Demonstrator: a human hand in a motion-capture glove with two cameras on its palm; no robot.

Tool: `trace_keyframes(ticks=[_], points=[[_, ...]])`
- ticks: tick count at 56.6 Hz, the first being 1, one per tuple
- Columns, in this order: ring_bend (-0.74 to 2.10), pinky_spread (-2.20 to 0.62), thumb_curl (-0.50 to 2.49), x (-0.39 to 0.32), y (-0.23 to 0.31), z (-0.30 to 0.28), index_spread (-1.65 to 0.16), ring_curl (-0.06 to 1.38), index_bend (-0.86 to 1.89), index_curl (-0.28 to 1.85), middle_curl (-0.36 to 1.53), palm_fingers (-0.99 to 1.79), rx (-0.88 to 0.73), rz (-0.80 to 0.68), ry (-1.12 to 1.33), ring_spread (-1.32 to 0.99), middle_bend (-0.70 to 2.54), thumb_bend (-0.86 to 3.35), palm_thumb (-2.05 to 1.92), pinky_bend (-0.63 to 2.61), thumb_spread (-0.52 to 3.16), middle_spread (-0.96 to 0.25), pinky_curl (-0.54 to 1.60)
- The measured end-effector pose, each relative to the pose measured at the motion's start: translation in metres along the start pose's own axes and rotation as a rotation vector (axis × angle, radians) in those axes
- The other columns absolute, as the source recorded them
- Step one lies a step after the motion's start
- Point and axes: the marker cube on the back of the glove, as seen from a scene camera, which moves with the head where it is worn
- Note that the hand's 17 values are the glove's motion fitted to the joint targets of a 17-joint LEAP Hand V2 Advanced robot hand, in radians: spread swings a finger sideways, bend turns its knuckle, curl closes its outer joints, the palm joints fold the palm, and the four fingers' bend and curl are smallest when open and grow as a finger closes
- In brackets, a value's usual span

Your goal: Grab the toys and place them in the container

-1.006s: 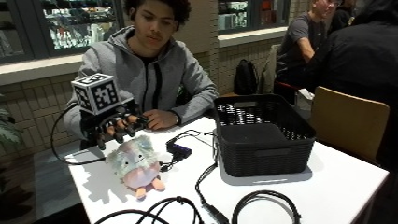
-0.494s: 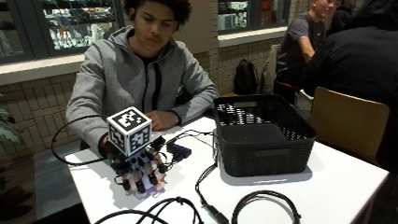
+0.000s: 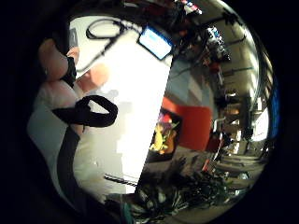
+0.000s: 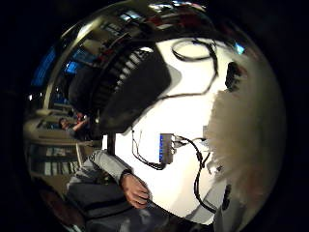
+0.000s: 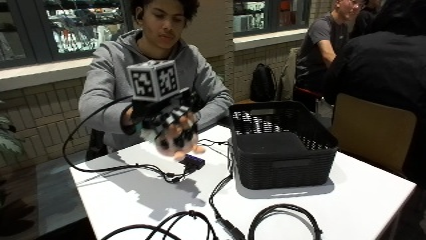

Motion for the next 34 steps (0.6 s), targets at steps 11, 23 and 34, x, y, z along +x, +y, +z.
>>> trace_keyframes(ticks=[11, 23, 34], points=[[0.88, -0.34, 0.56, -0.114, -0.041, -0.051, -0.29, 0.36, 0.16, 0.33, 0.4, 0.86, 0.091, -0.339, -0.011, -0.24, 0.48, 0.23, 0.78, 1.02, 1.15, -0.18, 0.38], [0.88, -0.35, 0.6, -0.219, -0.1, -0.053, -0.29, 0.37, 0.17, 0.35, 0.44, 0.85, 0.056, -0.379, -0.087, -0.24, 0.46, 0.19, 0.79, 1.02, 1.09, -0.19, 0.38], [0.88, -0.33, 0.62, -0.264, -0.115, -0.033, -0.29, 0.37, 0.16, 0.37, 0.48, 0.81, 0.049, -0.424, -0.005, -0.25, 0.45, 0.14, 0.78, 1.03, 1.07, -0.2, 0.38]])
